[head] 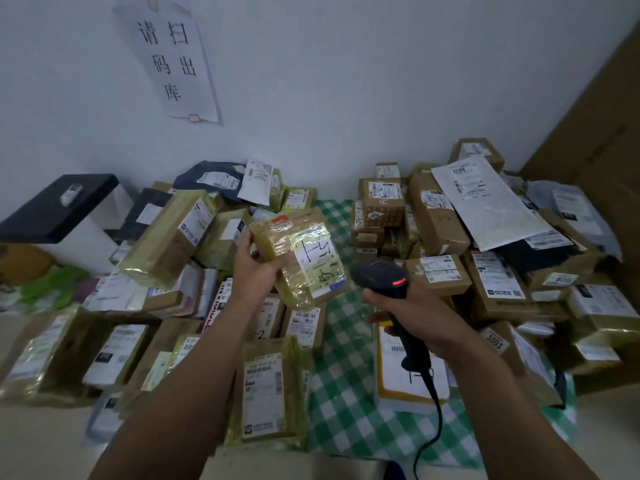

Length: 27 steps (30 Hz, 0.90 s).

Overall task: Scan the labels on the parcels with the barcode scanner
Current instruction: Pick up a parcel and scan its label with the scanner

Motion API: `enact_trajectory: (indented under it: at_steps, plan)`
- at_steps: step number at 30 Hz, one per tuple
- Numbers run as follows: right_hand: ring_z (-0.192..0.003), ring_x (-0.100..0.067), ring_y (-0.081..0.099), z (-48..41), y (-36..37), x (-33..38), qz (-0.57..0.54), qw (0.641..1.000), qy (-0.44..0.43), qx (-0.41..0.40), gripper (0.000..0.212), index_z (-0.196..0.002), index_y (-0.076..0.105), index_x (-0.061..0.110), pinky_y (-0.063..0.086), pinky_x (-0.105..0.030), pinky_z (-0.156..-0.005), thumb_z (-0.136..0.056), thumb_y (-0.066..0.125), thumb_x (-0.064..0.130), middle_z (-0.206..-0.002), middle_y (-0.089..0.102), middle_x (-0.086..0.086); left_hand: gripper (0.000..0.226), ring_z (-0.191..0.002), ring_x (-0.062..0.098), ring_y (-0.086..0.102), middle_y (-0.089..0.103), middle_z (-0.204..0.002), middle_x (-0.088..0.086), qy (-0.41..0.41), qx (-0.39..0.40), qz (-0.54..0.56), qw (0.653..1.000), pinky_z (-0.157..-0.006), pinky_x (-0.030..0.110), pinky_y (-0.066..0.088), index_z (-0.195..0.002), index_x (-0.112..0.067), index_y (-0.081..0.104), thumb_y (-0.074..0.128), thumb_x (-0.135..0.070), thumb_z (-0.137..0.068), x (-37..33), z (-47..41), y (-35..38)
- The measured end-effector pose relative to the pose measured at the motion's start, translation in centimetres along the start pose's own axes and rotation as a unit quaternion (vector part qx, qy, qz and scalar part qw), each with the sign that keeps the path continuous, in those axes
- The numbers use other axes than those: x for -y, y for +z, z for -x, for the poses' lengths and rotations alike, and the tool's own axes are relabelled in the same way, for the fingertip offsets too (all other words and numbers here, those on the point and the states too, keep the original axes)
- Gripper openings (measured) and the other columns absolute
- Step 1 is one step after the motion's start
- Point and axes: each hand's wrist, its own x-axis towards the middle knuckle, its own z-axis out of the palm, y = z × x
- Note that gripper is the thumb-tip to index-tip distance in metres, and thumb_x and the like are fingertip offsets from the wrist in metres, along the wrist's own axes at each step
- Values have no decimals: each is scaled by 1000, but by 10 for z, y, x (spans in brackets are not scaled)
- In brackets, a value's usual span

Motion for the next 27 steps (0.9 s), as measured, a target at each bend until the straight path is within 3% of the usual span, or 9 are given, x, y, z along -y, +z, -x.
enact_trajectory:
  at_steps: [4, 9, 12, 16, 23, 27]
  plan:
    - [-85, -18, 77, -1, 7, 2, 51, 998, -2, 21, 22, -115, 65, 40, 56, -31, -72, -95, 73, 33, -95, 79, 5, 84, -104, 6, 70, 68, -129, -4, 23, -41, -15, 999, -71, 29, 63, -142, -24, 50, 91, -5, -71, -9, -11, -1]
    - [-75, -14, 75, -2, 14, 9, 81, 996, -26, 42, 20, -110, 63, 42, 55, -28, -68, -95, 73, 33, -88, 79, 2, 81, -108, 15, 71, 69, -128, 0, 36, -45, -27, 998, -79, 49, 64, -136, -27, 52, 93, -8, -69, -9, -19, -4]
    - [-71, -12, 74, -3, 17, 13, 94, 994, -31, 44, 18, -106, 64, 43, 54, -28, -67, -94, 74, 35, -86, 78, 1, 84, -109, 14, 70, 68, -129, -1, 41, -54, -27, 997, -83, 49, 63, -140, -28, 50, 93, -8, -70, -9, -18, -2]
    - [-69, -11, 73, -4, 17, 12, 127, 991, -14, 48, 17, -106, 71, 25, 53, -24, -62, -94, 74, 37, -83, 77, -2, 90, -110, 8, 68, 67, -133, -2, 47, -62, -19, 997, -86, 47, 63, -145, -28, 47, 93, -6, -70, -10, -17, -1]
    - [-68, -7, 72, -11, 14, 11, 131, 989, -16, 64, 22, -114, 66, 28, 51, -18, -58, -94, 74, 36, -78, 76, 3, 83, -115, 13, 66, 66, -132, -2, 52, -61, -23, 997, -82, 44, 64, -136, -36, 52, 93, -6, -70, -9, -18, -2]
    - [-72, -9, 74, -19, 10, 10, 132, 988, -17, 75, 24, -117, 63, 35, 52, -22, -63, -94, 73, 37, -85, 77, 3, 85, -115, 14, 67, 67, -133, -3, 43, -58, -22, 997, -82, 43, 64, -138, -36, 51, 93, -7, -70, -5, -19, -3]
